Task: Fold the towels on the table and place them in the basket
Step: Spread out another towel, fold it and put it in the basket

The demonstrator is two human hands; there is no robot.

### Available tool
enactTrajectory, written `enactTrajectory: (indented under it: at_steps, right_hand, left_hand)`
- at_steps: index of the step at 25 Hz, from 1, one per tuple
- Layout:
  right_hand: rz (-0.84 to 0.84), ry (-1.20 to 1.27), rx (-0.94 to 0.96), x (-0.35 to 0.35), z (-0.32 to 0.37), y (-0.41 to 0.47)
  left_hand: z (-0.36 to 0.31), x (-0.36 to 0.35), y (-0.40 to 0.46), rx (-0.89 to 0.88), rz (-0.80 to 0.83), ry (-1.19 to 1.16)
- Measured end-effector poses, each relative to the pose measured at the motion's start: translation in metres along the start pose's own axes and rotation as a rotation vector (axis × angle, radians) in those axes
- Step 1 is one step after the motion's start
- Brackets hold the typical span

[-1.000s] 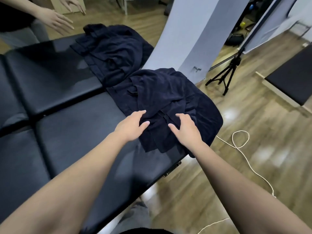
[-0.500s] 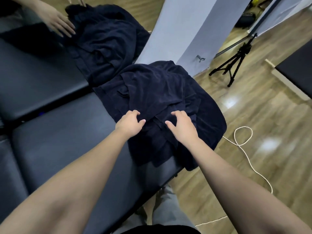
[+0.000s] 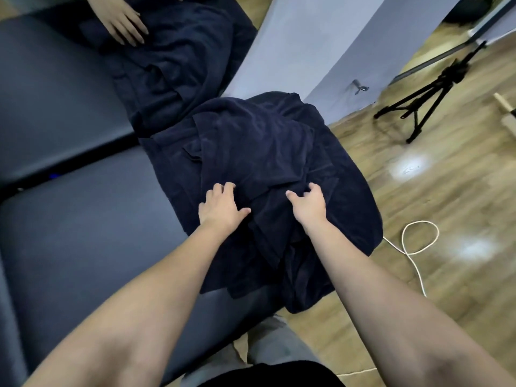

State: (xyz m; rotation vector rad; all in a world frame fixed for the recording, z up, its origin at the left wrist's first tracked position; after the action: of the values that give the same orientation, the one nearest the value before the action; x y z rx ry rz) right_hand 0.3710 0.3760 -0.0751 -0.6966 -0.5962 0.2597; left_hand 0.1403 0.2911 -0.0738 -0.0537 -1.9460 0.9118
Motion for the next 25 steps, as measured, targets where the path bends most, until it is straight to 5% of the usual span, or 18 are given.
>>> enactTrajectory:
  at_steps: [7, 17, 25]
  right_hand:
    - [0.124, 0.213, -0.148, -0.01, -0.006, 0.023]
    - [0.15, 0.356, -0.09, -0.026, 0.009, 0.026]
    - [0.126, 0.484, -0.019, -0.025, 0.032, 0.024]
  left_hand:
    - [-0.012, 0.003, 0.02, 0.004, -0.054, 0.004]
    - [0.016, 0.071, 0.014, -0.026, -0.372, -0.476]
    - [0.055, 0.155, 0.004, -0.024, -0.548, -0.339]
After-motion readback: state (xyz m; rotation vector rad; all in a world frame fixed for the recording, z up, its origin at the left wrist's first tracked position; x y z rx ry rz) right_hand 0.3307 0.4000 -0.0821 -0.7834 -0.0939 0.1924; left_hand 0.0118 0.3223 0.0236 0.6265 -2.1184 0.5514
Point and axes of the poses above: each hand's wrist, its own y-axis towards the middle knuckle, its own x-axis out of the back of the hand, z = x × y, the point moved 9 cm from there along y, towards the middle knuckle, and after that the axes turned 10 degrees about z, right-handed, at the moved point
